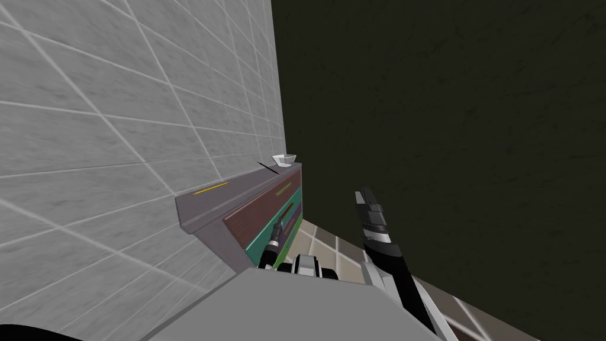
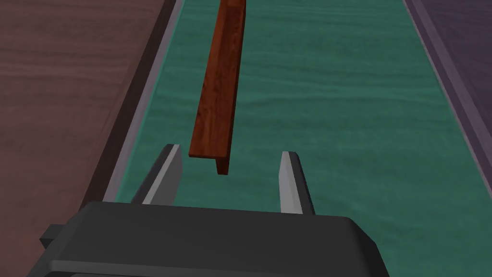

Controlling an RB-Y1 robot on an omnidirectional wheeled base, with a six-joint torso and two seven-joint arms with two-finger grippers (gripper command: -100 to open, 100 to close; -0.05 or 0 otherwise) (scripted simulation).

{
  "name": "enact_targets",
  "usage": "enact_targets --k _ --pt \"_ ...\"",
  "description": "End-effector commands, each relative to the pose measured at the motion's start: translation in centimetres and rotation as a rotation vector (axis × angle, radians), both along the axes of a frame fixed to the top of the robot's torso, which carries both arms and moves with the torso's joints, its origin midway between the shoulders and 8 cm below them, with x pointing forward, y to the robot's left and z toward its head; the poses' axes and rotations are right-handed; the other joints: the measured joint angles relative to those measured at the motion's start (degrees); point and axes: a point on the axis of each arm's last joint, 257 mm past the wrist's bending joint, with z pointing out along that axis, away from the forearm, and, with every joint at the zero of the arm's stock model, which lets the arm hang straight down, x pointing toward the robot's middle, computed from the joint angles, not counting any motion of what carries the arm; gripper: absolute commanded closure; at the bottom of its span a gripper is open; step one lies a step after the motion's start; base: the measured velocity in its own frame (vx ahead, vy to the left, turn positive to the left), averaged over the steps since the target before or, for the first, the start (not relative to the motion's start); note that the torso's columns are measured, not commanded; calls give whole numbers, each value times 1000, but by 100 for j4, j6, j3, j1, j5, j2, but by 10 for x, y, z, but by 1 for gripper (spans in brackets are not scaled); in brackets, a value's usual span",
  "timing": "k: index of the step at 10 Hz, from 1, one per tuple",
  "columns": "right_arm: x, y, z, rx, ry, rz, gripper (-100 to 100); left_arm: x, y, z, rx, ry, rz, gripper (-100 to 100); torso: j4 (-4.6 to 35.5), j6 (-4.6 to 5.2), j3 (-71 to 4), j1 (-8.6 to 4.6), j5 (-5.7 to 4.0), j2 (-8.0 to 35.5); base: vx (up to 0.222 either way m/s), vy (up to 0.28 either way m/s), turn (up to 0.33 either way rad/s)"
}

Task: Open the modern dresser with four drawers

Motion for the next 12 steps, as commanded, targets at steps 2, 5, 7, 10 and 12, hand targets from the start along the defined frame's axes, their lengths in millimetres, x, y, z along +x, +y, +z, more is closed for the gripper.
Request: enact_targets --k 2,5,7,10,12 --pt "0 0 0 0 0 0 0 3 -9 4 0 0 -4 100 -7 8 -4 -39 -7 -12 -93 -185 -3" --pt "0 0 0 0 0 0 0 3 1 3 31 2 -11 -100 -2 -1 -5 29 6 -11 -54 -108 7" --pt "0 0 0 0 0 0 0 1 17 3 74 4 -19 -100 -4 -1 -9 31 9 -15 7 18 -1" --pt "0 0 0 0 0 0 0 -2 41 4 134 3 -30 -100 1 0 2 -8 -2 2 14 34 -5" --pt "0 0 0 0 0 0 0 -7 38 9 119 -24 -28 -100 -2 0 -5 20 4 -10 67 140 -31"
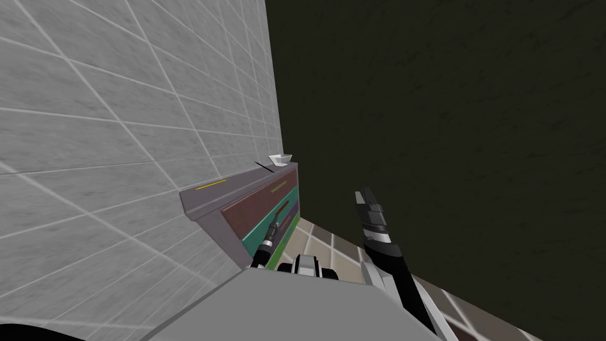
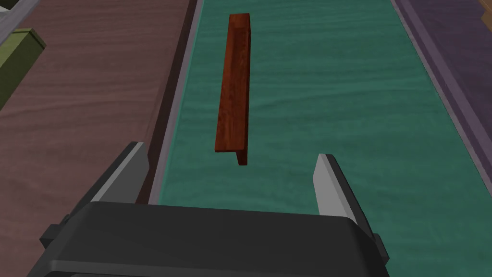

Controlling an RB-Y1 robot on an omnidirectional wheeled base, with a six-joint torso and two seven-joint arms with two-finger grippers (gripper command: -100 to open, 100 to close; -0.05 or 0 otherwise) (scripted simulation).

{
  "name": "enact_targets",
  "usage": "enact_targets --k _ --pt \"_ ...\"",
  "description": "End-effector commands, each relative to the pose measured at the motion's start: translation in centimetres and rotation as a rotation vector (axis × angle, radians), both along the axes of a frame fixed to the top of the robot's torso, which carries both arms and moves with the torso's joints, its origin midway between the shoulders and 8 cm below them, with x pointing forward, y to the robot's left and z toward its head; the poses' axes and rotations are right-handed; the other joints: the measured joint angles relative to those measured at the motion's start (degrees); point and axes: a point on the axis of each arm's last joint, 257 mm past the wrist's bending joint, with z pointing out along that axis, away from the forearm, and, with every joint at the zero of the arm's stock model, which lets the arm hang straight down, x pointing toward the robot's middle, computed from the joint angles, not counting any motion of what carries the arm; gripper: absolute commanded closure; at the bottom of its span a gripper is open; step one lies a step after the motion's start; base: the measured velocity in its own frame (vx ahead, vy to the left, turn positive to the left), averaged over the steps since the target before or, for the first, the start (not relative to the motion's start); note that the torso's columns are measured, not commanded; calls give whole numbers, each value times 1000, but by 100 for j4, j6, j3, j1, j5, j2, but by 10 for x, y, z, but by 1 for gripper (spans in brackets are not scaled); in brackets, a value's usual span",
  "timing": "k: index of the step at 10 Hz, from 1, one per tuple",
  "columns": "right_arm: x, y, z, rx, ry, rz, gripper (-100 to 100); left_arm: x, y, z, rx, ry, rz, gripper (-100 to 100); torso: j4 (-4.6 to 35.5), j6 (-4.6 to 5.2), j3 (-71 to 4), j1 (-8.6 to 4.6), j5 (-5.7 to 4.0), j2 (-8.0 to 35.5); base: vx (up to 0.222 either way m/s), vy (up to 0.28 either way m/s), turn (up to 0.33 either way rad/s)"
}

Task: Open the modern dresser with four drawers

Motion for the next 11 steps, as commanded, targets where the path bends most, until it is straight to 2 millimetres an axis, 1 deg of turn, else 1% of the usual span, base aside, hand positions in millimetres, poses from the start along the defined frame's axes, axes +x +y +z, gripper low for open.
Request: enact_targets --k 1,2,3,4,5,6,7,9,10,11 --pt "0 0 0 0 0 0 0 -6 3 5 -1 -29 -3 -100 -2 -1 -3 1 2 -2 74 146 -22" --pt "0 0 0 0 0 0 0 -7 -10 7 -38 -41 4 -100 0 -1 0 -15 -2 3 70 130 -11" --pt "0 0 0 0 0 0 0 -7 -15 7 -53 -44 8 -100 3 3 4 -25 -7 -2 20 74 -5" --pt "0 0 0 0 0 0 0 -6 -28 8 -89 -50 15 -100 6 4 3 -32 -11 -4 -1 37 -8" --pt "0 0 0 0 0 0 0 -6 -33 9 -105 -52 19 -100 4 2 4 -39 -11 5 0 16 -7" --pt "0 0 0 0 0 0 0 -7 -28 10 -92 -50 16 -100 3 0 6 -38 -10 10 0 0 0" --pt "0 0 0 0 0 0 0 4 -21 10 -87 -55 41 -100 3 0 7 -31 -8 12 -49 23 -148" --pt "0 0 0 0 0 0 0 19 -4 9 -77 -59 95 -100 8 2 18 -12 -2 30 -102 51 -255" --pt "0 0 0 0 0 0 0 24 -7 10 -78 -62 89 -100 8 0 19 -15 -3 33 -105 56 -71" --pt "0 0 0 0 0 0 0 33 0 10 -76 -61 114 -100 4 -4 10 -18 -4 16 -84 45 -165"
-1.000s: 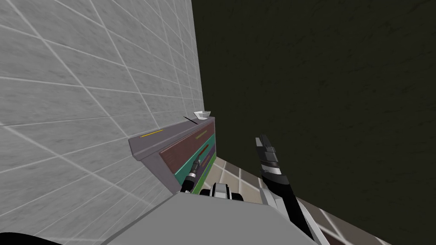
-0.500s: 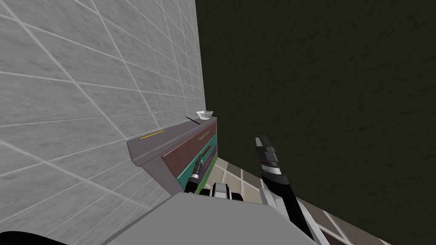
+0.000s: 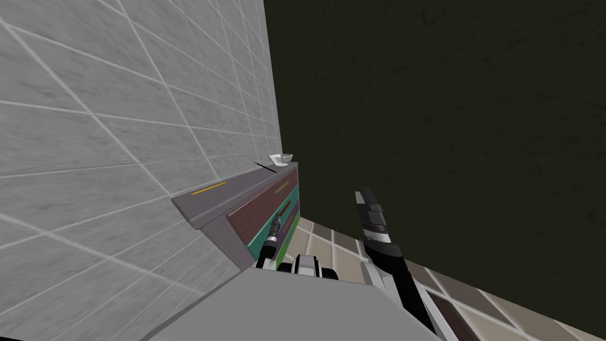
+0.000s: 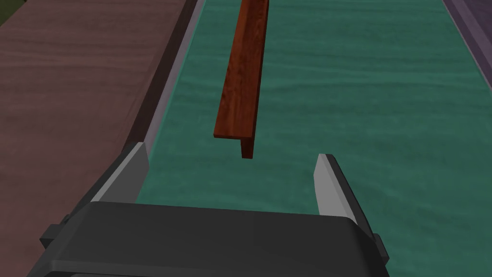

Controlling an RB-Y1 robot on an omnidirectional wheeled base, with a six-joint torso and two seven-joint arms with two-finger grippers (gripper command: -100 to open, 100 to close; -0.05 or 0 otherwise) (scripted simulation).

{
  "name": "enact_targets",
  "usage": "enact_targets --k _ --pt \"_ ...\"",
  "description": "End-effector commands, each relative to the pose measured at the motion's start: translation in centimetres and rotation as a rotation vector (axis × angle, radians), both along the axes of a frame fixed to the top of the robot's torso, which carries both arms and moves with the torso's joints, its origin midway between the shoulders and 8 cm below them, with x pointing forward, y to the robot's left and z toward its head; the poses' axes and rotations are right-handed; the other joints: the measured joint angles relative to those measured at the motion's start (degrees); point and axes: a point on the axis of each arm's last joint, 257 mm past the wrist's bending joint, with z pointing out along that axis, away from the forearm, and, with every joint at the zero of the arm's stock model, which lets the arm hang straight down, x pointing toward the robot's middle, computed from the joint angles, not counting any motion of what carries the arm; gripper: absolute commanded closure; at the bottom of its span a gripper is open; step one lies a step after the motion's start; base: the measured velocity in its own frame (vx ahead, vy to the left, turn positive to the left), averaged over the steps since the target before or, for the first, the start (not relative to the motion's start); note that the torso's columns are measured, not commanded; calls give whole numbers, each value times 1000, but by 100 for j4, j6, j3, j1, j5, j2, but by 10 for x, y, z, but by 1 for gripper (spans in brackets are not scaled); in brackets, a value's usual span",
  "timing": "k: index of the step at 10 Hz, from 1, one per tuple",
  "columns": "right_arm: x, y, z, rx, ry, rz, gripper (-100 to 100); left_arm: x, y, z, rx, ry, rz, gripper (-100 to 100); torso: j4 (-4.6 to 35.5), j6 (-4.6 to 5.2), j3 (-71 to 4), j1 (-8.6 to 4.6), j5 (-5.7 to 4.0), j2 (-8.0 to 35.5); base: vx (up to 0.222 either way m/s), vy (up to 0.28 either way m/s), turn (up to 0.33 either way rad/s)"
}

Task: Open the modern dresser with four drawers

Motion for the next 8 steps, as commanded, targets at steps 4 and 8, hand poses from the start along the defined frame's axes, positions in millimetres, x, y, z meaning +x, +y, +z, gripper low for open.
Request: enact_targets --k 4,8 --pt "0 0 0 0 0 0 0 35 23 -2 0 11 101 -100 -1 2 -15 14 -2 -30 -81 35 -178" --pt "0 0 0 0 0 0 0 59 27 6 -10 1 140 -100 3 -1 -4 14 -2 -11 -87 50 -132"
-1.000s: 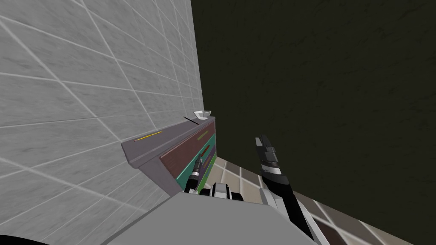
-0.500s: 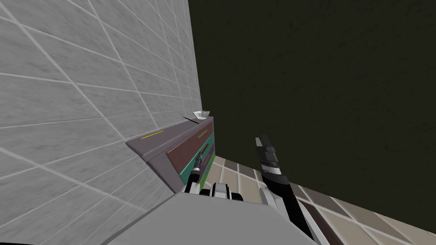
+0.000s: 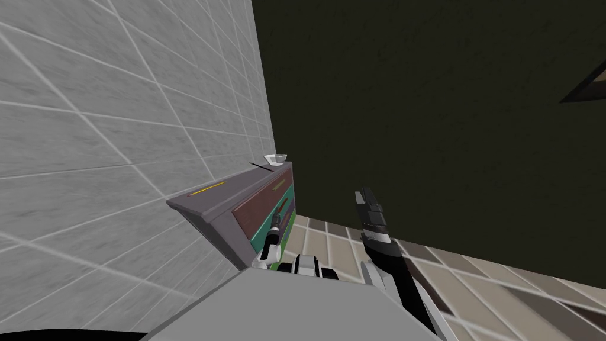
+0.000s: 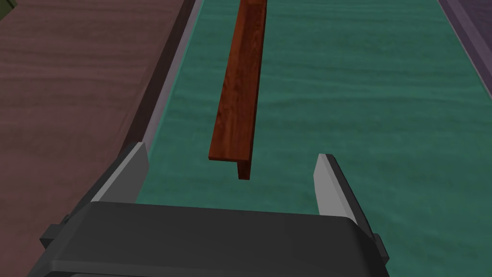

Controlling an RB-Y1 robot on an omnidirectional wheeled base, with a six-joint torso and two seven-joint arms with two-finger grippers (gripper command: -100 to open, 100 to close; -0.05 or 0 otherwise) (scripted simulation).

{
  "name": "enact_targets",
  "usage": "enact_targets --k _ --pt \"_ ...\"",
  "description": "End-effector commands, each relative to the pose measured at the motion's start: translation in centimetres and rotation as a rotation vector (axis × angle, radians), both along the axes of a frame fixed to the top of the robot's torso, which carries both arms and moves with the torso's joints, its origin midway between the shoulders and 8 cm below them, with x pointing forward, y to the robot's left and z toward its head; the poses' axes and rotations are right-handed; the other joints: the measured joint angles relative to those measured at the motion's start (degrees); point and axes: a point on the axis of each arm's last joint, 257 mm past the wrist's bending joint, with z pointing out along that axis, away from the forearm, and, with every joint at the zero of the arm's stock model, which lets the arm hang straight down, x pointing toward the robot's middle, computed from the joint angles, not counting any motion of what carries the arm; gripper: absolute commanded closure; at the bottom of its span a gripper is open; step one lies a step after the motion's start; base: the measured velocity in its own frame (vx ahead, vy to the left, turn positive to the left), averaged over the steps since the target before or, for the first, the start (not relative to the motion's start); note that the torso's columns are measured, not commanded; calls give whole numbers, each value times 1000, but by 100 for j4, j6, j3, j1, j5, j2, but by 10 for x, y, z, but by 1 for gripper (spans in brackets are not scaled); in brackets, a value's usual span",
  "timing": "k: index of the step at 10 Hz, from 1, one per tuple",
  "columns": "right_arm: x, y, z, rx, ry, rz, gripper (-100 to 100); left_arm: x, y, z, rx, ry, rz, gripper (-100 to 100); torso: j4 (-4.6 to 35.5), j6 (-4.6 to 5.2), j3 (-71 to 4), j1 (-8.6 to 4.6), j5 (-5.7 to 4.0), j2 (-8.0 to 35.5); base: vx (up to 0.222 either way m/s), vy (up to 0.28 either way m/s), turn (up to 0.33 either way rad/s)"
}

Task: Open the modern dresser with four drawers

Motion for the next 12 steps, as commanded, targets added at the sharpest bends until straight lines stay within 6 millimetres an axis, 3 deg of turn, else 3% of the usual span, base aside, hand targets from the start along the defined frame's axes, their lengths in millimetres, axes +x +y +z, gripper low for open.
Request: enact_targets --k 1,2,3,9,10,12 --pt "0 0 0 0 0 0 0 19 3 8 -5 -6 33 -100 0 -6 -5 -13 -5 -5 -80 26 -128" --pt "0 0 0 0 0 0 0 14 2 5 -4 -4 21 -100 -2 0 -3 -22 -5 0 -39 16 -37" --pt "0 0 0 0 0 0 0 11 1 7 2 -10 12 100 -7 0 -7 -26 -2 -7 30 -17 133" --pt "0 0 0 0 0 0 0 -15 -9 4 13 -15 -54 100 20 -13 5 -6 -15 13 76 -36 128" --pt "0 0 0 0 0 0 0 -27 -14 -2 13 -1 -78 100 22 -6 5 -6 -14 11 67 -23 147" --pt "0 0 0 0 0 0 0 -34 -20 3 13 -14 -102 100 18 -16 12 -10 -15 30 66 -27 121"
